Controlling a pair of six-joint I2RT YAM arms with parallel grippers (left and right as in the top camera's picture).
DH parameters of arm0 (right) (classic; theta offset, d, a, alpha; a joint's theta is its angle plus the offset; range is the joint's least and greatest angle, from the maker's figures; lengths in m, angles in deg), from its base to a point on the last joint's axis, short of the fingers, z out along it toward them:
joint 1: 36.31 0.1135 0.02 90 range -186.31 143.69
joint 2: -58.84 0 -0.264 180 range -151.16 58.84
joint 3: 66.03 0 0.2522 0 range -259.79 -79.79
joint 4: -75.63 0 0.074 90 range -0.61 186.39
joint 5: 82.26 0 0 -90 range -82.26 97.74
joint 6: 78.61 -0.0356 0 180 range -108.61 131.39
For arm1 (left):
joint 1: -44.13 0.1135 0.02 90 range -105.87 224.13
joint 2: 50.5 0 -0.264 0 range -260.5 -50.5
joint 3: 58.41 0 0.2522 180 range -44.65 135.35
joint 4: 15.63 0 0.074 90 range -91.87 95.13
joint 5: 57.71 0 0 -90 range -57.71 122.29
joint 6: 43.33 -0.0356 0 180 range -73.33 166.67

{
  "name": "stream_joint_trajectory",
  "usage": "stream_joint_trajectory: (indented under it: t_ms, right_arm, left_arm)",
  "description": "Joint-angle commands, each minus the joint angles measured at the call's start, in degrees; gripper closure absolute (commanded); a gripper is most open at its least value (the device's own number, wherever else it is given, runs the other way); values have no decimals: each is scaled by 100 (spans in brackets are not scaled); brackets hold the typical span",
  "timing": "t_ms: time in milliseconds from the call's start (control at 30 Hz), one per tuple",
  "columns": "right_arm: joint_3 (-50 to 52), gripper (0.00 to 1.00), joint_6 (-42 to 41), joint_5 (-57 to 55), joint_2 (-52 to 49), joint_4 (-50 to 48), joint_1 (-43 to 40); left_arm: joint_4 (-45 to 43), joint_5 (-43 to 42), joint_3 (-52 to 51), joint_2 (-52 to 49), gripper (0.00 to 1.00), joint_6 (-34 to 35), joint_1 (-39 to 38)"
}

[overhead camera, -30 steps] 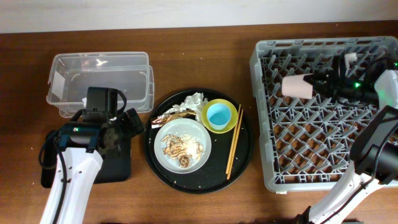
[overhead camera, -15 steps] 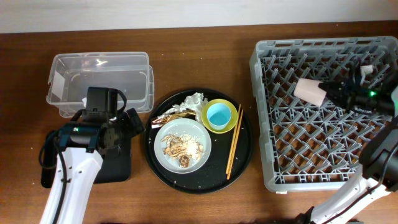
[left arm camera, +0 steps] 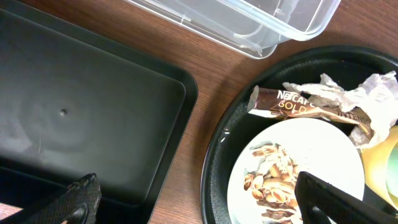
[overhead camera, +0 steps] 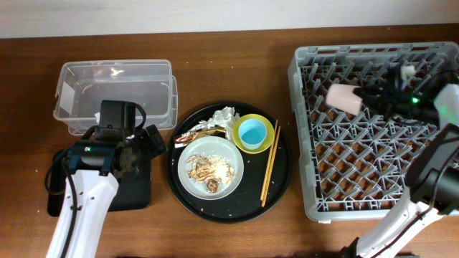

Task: Sort waste into correct bins and load items into the dishwasher rack
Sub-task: 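Carry the pink cup to the rack's back right and release it, then reach the right gripper to the blue cup in the yellow bowl and grasp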

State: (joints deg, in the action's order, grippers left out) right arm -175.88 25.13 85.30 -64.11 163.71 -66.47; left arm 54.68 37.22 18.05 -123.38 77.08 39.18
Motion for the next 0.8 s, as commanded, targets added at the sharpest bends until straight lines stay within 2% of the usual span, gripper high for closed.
stream_joint_trajectory:
  t_ms: [0, 67, 167, 333, 600, 667, 767]
  right_arm:
    - [24, 96, -245, -149, -55, -243, 85]
    - [24, 96, -752, -1040, -57, -435, 42]
    - [24, 96, -1049, -2308, -55, -459, -70]
    - [22, 89, -1132, -2717, -55, -470, -162]
    - [-365, 89, -1320, -3379, -42, 50, -302]
    - [-625, 89, -1322, -3644, -39, 337, -337]
    - [-1213, 89, -1770, -4658, -28, 743, -393]
  left_arm:
    - [11, 4, 87, 37, 1, -48, 24]
    - [11, 4, 87, 37, 1, -48, 24]
    - [11, 4, 87, 37, 1, -48, 24]
    - [11, 4, 87, 37, 1, -48, 24]
    - [11, 4, 87, 37, 1, -48, 24]
    - [11, 4, 87, 37, 1, -48, 24]
    - [9, 4, 87, 37, 1, -48, 24]
